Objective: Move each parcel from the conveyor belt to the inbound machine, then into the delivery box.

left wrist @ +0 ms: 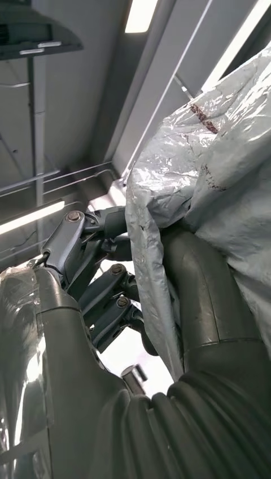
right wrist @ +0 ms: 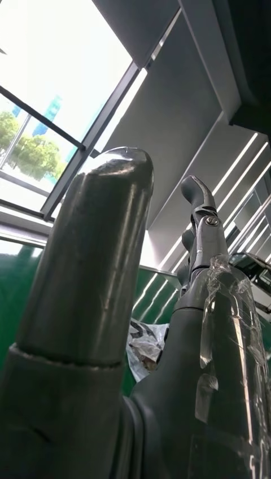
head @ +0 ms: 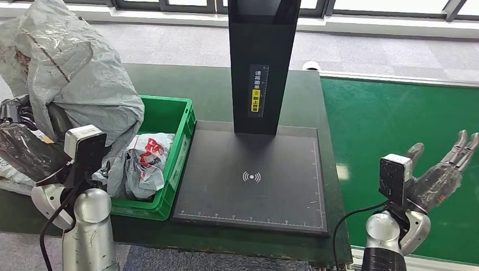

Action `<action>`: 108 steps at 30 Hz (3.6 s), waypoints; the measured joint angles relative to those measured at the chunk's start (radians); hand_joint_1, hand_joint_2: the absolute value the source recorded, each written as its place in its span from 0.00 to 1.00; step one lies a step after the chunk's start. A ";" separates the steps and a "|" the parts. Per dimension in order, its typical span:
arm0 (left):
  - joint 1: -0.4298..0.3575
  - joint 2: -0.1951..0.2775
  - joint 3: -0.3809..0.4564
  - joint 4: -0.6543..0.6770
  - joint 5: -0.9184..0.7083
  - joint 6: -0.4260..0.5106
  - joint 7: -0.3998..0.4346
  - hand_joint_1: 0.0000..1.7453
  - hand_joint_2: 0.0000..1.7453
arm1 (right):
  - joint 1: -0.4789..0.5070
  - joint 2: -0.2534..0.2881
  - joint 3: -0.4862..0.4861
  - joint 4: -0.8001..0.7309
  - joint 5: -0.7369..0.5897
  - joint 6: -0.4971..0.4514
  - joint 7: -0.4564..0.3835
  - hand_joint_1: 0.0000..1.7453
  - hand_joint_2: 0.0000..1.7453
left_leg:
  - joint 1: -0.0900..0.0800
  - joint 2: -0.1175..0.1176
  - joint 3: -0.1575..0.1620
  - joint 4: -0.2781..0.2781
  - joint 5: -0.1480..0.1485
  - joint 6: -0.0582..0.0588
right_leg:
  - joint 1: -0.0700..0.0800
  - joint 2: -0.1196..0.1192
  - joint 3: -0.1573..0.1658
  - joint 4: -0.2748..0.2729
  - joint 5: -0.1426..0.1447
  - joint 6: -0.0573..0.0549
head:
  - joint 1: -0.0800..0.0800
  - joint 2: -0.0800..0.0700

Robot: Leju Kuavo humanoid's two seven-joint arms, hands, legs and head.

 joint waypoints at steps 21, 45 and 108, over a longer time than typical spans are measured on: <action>-0.101 0.034 0.030 0.521 -0.161 -0.003 0.181 1.00 1.00 | -0.005 0.004 0.000 0.008 -0.021 0.002 -0.015 0.00 0.00 | 0.000 0.000 0.000 0.000 0.002 0.000 | 0.000 -0.001 0.000 0.000 0.002 0.000 | 0.000 0.000; -0.121 0.099 0.000 0.655 -0.156 -0.003 0.340 0.00 0.00 | -0.025 0.004 0.000 0.034 -0.024 0.034 -0.009 0.00 0.00 | 0.000 0.000 0.000 0.000 0.002 0.000 | 0.000 -0.001 0.000 0.000 0.001 -0.001 | 0.000 0.000; 0.237 0.040 -0.139 -0.028 1.276 -0.468 -0.310 0.00 1.00 | -0.224 -0.266 -0.208 0.638 0.772 -0.046 0.611 0.00 1.00 | -0.001 -0.001 -0.001 0.001 0.001 0.002 | -0.001 -0.002 0.000 -0.001 0.001 0.001 | 0.000 0.000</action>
